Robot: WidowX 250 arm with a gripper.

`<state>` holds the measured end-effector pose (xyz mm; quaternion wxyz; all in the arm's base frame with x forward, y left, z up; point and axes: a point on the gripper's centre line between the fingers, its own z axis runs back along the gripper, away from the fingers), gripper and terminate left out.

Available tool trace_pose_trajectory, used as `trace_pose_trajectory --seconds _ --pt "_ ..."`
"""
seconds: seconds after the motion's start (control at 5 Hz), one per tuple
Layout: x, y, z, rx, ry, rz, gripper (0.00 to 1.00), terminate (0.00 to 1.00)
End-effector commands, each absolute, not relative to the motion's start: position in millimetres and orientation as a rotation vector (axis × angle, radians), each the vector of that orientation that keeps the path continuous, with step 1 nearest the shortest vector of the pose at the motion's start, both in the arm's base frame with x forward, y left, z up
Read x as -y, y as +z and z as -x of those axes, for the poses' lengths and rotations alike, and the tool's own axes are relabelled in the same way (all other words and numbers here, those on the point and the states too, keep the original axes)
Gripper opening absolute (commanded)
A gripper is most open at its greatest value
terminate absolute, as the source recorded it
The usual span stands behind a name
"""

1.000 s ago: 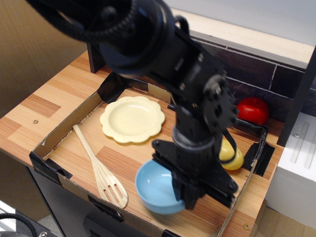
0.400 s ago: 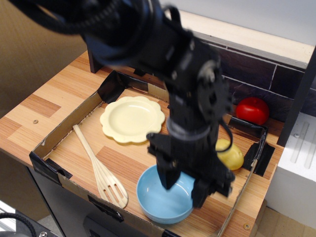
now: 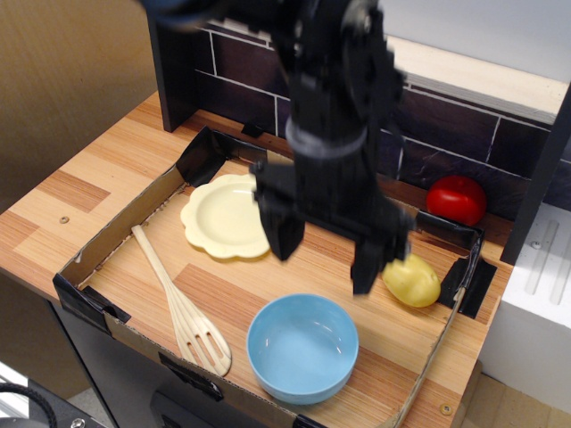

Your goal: Take bowl off plate

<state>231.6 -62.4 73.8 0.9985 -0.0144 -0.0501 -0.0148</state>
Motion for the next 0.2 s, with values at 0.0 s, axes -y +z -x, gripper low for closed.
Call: trace_pose_trajectory --seconds 0.0 --pt "61.2 86.2 -238.2 0.141 -0.023 0.037 1.0 1.0"
